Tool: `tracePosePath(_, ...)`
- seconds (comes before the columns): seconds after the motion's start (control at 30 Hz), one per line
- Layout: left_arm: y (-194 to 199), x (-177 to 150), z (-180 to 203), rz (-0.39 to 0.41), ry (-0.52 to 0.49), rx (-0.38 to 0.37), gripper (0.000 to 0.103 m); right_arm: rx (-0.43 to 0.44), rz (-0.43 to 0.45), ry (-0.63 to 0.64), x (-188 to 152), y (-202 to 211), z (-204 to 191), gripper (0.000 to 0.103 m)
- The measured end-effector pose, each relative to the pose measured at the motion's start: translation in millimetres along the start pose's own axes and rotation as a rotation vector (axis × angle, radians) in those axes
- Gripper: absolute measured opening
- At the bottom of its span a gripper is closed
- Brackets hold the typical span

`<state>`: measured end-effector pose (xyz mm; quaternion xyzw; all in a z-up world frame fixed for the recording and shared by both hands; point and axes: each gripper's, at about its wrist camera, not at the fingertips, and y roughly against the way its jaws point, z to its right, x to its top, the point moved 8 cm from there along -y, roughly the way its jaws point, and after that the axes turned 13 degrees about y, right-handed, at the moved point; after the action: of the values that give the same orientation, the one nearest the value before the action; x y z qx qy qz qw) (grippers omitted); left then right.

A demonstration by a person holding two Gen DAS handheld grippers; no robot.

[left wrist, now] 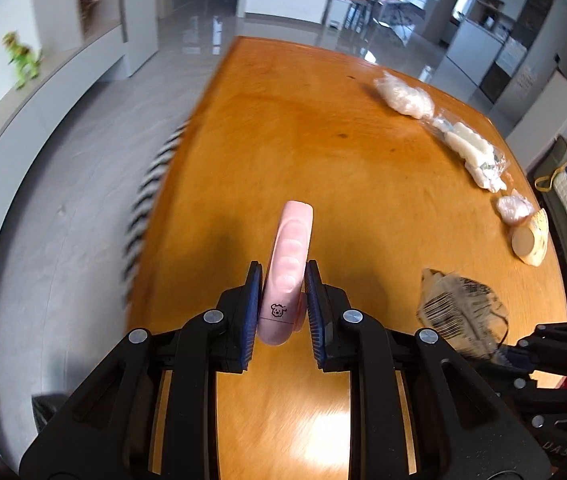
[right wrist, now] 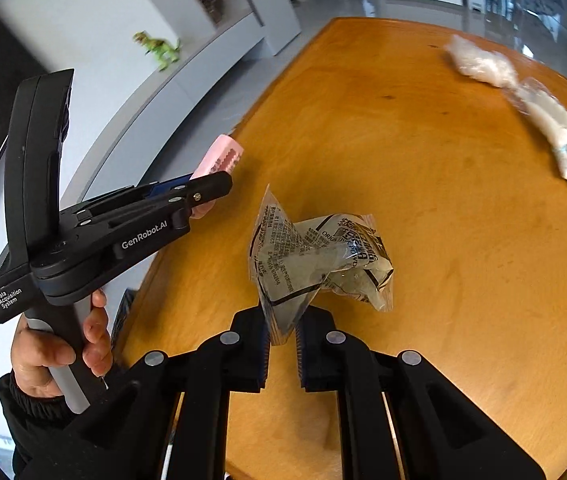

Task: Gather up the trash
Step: 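Carry both items over the black bin and open both tools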

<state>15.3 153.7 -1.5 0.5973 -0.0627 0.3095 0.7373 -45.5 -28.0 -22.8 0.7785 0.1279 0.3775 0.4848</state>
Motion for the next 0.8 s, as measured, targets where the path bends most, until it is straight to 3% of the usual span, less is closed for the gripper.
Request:
tracePosePath(0.33, 93, -83, -131, 0.078, 0.165, 0.084, 0.022, 0.131, -0.042, 0.256, -20, -32, -169, 0.012)
tracePosePath(0.6, 162, -169, -257, 0.134, 0.364, 0.201, 0.022, 0.256, -0.147, 0.473, -61, -73, -304, 0.012)
tracePosePath(0.8, 188, -229, -332, 0.147, 0.524, 0.275, 0.022, 0.295, -0.235, 0.545, -85, -108, -346, 0.011)
